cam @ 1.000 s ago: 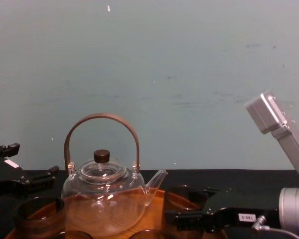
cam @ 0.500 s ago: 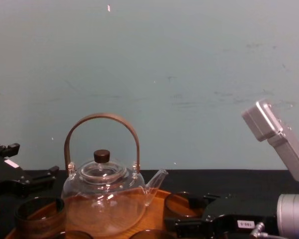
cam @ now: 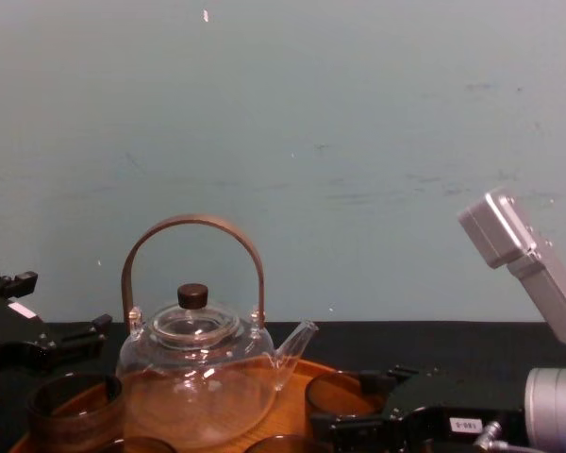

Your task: Pick up the glass from the table and place it on the tray.

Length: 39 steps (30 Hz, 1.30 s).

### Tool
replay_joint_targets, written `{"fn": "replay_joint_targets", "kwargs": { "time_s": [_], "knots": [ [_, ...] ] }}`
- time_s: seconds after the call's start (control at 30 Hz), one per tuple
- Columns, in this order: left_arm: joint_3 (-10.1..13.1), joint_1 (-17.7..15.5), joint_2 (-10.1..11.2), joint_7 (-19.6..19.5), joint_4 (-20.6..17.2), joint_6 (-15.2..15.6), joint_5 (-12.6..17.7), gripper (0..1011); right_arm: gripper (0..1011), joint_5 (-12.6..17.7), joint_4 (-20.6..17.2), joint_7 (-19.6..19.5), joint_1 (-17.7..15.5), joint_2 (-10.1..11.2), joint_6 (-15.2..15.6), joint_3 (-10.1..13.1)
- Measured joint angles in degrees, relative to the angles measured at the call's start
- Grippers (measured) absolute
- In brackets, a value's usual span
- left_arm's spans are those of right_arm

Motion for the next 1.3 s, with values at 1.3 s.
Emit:
{"fn": "replay_joint_targets", "kwargs": {
  "time_s": [1.3],
  "knots": [
    [0.00, 0.00, 0.00, 0.00, 0.00, 0.00, 0.00, 1001, 1002, 8.77, -21.05, -1.45, -16.35, 16.08, -1.65, 10.81]
  ]
}}
